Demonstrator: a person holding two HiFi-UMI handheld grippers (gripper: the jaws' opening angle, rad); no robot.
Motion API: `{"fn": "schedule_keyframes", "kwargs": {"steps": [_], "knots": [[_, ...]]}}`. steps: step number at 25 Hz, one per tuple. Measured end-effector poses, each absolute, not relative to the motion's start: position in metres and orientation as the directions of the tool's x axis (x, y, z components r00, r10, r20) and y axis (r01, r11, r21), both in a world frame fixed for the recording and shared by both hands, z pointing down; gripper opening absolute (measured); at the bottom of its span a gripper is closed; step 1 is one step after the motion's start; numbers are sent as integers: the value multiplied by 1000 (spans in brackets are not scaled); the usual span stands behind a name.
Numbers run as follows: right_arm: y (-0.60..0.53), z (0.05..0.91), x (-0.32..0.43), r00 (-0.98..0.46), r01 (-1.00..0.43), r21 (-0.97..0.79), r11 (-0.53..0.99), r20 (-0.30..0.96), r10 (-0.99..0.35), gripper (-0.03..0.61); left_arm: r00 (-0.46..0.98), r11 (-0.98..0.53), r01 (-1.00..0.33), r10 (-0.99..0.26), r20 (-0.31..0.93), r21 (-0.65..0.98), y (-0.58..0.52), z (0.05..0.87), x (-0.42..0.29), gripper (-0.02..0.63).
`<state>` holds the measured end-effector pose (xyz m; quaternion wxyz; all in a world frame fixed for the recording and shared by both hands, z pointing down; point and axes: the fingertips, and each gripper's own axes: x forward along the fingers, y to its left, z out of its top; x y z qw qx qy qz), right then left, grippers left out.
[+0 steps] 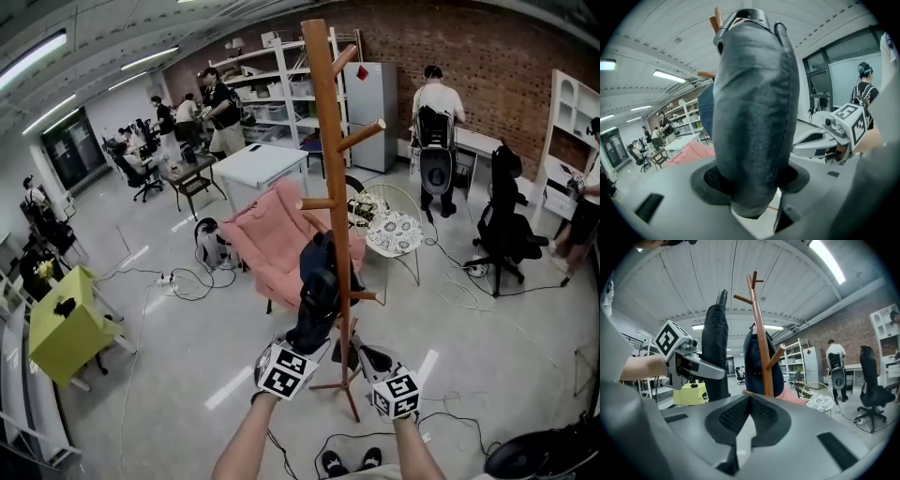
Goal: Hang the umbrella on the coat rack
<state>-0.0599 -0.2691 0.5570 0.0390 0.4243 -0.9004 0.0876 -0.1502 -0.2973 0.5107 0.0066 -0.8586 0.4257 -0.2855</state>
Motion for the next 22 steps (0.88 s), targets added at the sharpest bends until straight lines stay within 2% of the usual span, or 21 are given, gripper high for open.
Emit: {"fn": "schedule_keyframes", "kwargs": {"steps": [11,22], "knots": [[-276,557,-69,-670,-742,-139,656,134,-730,3,471,-565,-806,-793,387,-177,-330,430,-168,259],[-280,565,-60,-663,-748,-173,641,136,-736,3,496,-590,-791,-773,396,-162,-355,397,-154,261]]}}
